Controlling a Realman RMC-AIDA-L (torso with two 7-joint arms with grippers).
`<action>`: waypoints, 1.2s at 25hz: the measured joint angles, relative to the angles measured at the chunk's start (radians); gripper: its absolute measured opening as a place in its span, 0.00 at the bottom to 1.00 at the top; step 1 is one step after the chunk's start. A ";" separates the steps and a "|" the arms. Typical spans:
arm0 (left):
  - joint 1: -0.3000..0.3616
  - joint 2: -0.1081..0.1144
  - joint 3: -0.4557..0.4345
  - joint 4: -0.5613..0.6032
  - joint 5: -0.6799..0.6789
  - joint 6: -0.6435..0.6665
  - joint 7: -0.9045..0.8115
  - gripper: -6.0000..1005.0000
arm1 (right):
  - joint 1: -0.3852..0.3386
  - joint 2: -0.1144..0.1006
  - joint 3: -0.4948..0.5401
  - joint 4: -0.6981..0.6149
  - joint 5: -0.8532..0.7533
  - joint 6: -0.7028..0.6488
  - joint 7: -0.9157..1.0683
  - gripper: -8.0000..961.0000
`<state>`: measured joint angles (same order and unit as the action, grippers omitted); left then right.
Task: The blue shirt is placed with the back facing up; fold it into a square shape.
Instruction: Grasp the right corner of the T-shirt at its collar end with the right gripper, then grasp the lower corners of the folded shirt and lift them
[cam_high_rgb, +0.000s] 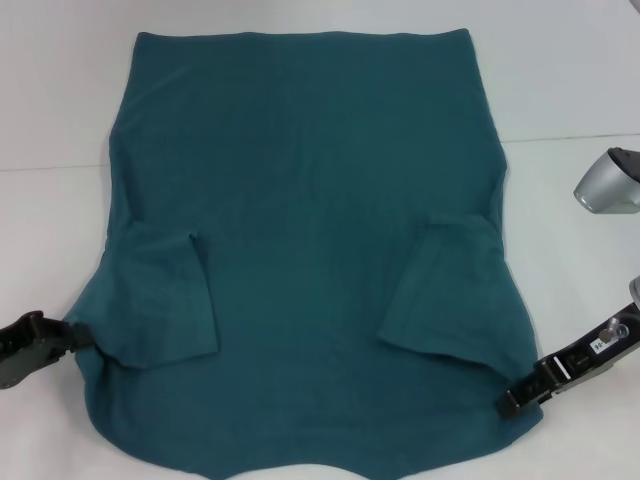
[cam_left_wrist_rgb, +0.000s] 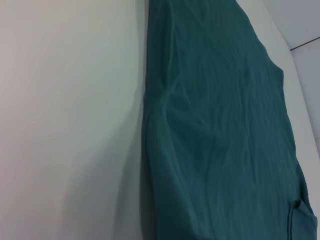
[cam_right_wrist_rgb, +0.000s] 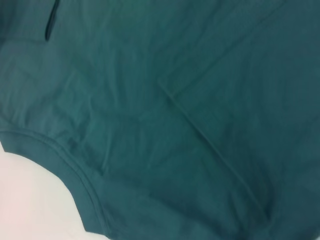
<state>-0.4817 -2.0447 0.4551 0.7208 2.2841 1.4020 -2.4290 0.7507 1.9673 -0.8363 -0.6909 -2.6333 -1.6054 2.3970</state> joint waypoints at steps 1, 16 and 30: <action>0.000 0.000 0.000 0.000 0.000 0.000 0.000 0.01 | 0.000 0.000 -0.002 0.000 0.000 0.000 -0.001 0.82; 0.000 0.001 0.001 0.000 0.000 0.010 0.001 0.01 | 0.000 -0.005 0.004 -0.006 -0.003 0.001 0.003 0.33; 0.001 0.012 0.006 0.025 0.052 0.117 0.016 0.01 | -0.019 -0.014 0.168 -0.011 0.007 -0.115 -0.085 0.05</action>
<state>-0.4808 -2.0327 0.4610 0.7459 2.3359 1.5193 -2.4135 0.7322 1.9531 -0.6679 -0.7015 -2.6258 -1.7199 2.3115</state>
